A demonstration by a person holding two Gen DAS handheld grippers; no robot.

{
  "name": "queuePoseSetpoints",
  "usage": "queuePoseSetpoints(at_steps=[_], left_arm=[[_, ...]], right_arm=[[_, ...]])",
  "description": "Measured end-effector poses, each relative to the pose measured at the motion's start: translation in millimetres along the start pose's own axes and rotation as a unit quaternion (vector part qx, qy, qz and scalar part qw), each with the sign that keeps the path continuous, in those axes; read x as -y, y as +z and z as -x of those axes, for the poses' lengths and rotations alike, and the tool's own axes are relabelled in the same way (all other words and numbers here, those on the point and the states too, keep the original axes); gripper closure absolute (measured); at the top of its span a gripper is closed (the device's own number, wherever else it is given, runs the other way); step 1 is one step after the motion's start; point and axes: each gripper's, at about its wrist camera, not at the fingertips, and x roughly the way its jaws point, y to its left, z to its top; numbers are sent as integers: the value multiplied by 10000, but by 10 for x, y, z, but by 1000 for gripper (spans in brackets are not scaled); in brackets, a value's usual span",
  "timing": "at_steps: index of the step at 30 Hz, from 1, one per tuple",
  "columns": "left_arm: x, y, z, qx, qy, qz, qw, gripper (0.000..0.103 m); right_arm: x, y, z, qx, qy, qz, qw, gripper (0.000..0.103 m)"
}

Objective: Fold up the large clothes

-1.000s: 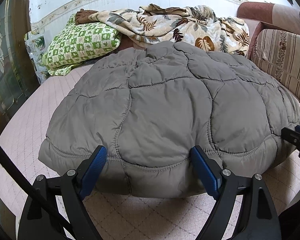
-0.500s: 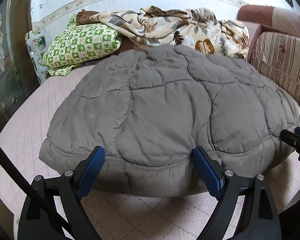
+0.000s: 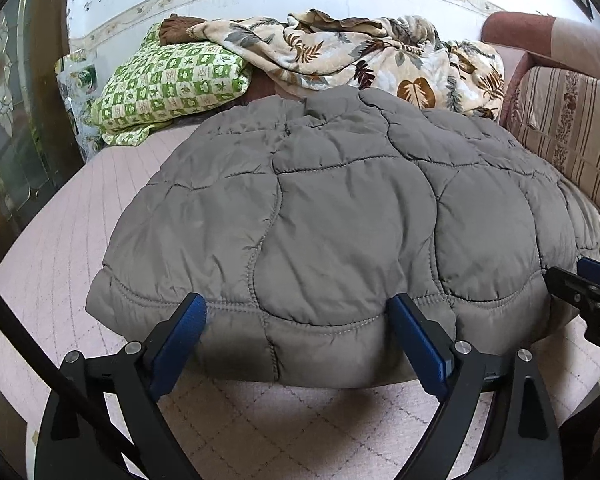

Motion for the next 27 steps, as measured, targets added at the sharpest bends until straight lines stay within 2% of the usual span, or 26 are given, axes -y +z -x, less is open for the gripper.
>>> queuePoseSetpoints(at_steps=[10,18,27], left_arm=[[12,-47,105,20,-53,69,10000,11],[54,-99,300,89,-254,149,9995,11],[178,-167,370,58,-219,-60,9997,11]], right_arm=[[0,-40,344,522,37,74,9986,26],[-29,-100,466,589,120,146,9981,26],[102,-174,446,401,187,-234,9987,26]])
